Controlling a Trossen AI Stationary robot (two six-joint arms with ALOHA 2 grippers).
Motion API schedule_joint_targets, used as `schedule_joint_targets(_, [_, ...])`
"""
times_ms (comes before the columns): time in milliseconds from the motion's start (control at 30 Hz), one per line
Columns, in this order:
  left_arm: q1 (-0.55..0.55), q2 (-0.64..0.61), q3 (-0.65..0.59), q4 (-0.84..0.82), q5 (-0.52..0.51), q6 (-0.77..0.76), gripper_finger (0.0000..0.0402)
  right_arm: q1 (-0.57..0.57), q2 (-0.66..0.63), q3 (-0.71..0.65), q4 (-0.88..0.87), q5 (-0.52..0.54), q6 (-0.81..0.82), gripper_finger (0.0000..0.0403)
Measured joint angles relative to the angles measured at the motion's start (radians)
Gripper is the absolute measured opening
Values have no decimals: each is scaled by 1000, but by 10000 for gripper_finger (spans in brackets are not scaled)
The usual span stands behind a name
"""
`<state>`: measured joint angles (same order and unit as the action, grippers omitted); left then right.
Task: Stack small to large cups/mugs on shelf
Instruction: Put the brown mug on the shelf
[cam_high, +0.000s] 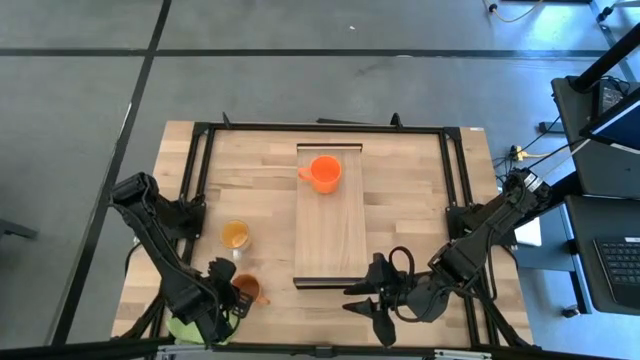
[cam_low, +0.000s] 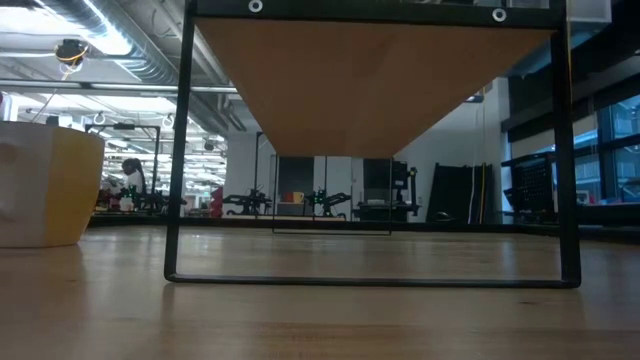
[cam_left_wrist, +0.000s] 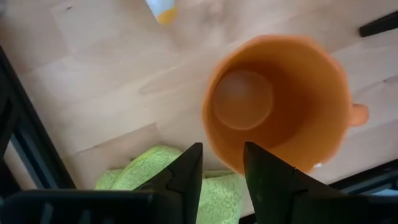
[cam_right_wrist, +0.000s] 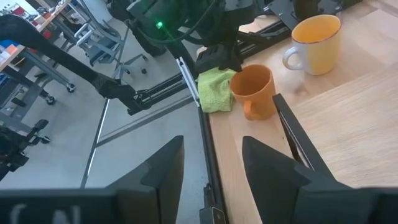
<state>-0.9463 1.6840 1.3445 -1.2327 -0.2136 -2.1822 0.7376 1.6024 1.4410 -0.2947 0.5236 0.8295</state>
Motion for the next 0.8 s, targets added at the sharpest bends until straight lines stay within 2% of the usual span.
schedule_joint_targets(333, [4,24,-1,13,-4,16,110,-1,0,0,-2,43,-4,165])
schedule_joint_targets(600, [4,-33,-1,-13,-18,68,110,-1,0,0,-2,43,-22,165])
schedule_joint_targets(800, [-11,-28,-1,-20,-6,42,110,-1,0,0,-1,43,-7,165])
